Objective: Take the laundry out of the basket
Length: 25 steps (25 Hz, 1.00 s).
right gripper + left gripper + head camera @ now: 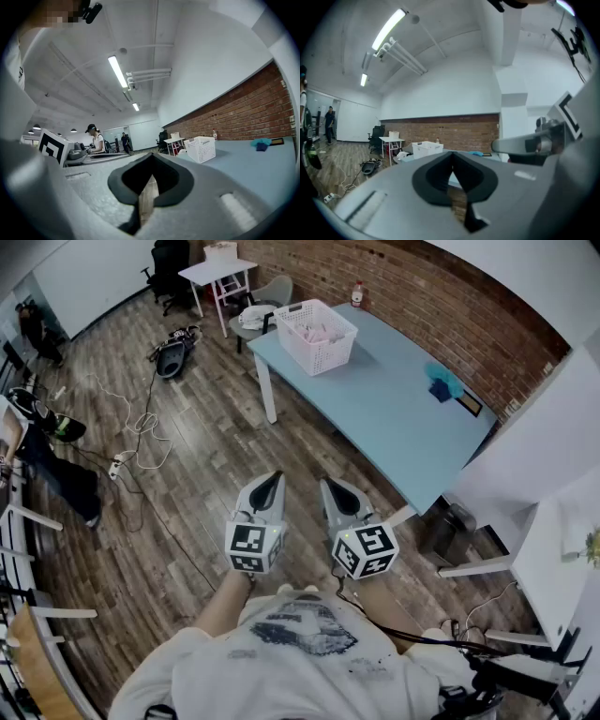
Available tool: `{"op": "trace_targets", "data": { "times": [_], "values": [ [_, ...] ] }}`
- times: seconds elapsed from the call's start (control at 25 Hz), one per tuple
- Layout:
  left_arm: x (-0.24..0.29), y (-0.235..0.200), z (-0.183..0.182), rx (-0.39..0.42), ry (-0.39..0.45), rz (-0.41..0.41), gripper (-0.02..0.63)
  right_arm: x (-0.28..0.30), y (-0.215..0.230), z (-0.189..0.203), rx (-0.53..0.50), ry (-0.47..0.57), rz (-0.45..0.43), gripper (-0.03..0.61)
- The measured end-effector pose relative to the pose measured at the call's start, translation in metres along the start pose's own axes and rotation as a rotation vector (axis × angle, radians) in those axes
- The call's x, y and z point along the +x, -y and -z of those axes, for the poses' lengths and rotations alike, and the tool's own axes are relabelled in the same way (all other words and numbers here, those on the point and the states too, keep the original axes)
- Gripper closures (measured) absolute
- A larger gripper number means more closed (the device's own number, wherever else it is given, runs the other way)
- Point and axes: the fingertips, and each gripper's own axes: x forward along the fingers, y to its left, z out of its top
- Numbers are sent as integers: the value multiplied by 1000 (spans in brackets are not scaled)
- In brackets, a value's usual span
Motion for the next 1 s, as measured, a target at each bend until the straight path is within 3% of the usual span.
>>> {"op": "trace_targets", "data": {
  "times": [0.56, 1.0],
  "values": [
    [13, 18, 3, 11, 9, -25, 623, -9, 31, 5, 44, 4, -15, 581],
    [62, -32, 23, 2, -19, 23, 621, 62, 48, 20, 51, -33, 11, 581]
  ]
}}
